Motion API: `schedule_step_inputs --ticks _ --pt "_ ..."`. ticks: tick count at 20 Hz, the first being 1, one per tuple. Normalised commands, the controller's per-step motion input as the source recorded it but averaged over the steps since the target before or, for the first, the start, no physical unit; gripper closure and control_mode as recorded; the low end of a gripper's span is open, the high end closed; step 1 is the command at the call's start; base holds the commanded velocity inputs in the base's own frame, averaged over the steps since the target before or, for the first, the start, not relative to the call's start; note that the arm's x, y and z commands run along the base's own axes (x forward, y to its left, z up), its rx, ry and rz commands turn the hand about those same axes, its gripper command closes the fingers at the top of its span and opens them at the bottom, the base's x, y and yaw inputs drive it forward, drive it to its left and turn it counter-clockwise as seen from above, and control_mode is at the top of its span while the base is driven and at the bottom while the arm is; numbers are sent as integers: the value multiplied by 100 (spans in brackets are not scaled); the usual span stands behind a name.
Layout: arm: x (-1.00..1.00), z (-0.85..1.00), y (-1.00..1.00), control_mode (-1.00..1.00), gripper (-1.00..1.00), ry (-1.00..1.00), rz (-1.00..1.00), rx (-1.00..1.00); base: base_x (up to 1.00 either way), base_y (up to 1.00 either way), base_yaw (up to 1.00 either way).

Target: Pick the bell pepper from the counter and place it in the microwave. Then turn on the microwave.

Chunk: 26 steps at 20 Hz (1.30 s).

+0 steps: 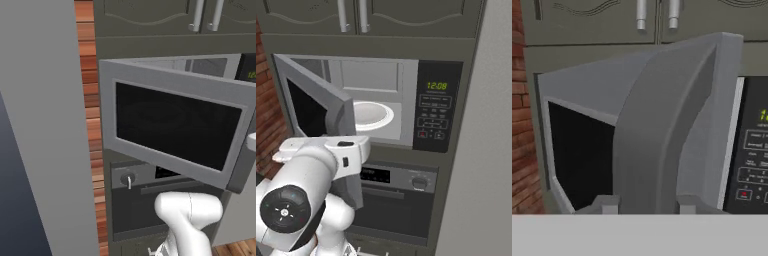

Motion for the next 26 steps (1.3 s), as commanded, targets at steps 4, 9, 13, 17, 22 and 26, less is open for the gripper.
schedule_step_inputs --ticks 4,9,13,17,22,26 --pt "-34 0 43 -100 100 -7 9 -8 0 0 0" --pt "-31 0 42 -100 100 -6 9 -7 0 0 0" --pt "-33 0 43 -100 100 -6 8 -6 0 0 0" --pt "-26 0 42 -100 100 -2 6 -4 0 0 0" --pt "-23 0 39 -100 100 -1 5 -3 0 0 0" --pt "-20 0 39 -100 100 0 5 -2 0 0 0"
